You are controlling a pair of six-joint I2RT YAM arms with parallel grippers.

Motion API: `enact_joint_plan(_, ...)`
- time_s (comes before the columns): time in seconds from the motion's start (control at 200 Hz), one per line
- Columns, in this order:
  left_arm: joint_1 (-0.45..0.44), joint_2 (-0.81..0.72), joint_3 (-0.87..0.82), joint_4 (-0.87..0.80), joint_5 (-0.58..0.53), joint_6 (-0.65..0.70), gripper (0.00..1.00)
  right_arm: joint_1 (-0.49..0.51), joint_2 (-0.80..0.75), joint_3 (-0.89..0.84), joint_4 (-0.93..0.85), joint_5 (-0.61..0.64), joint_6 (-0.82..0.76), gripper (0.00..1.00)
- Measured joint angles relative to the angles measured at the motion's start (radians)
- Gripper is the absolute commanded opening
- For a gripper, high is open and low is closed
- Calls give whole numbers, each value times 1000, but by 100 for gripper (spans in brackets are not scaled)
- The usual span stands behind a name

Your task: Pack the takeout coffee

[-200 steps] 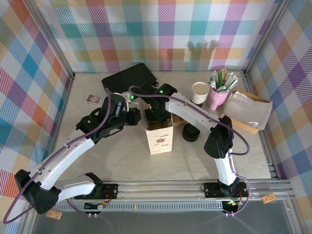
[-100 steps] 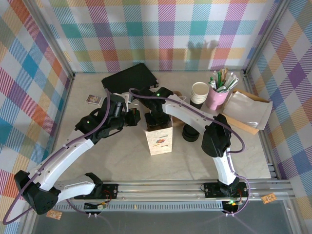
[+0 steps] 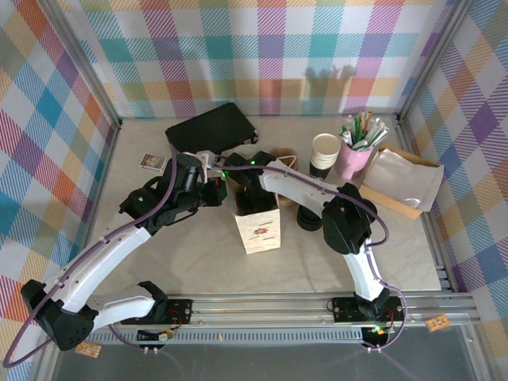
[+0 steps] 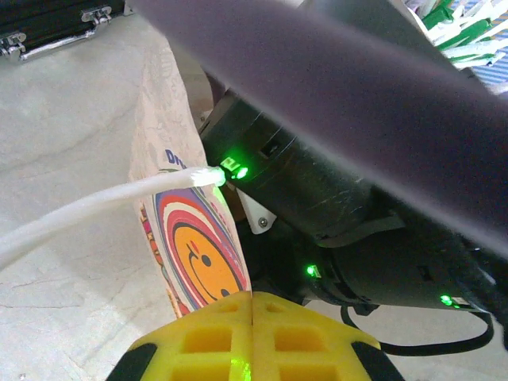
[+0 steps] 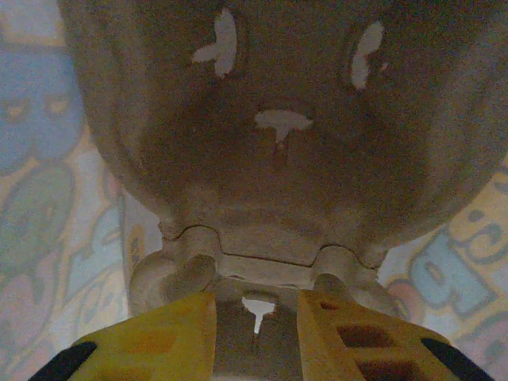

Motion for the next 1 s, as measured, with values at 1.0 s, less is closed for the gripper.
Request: enact_joint_plan(1.0, 0, -13, 35, -80, -1, 33, 0, 1, 14, -78, 106, 0, 0, 33)
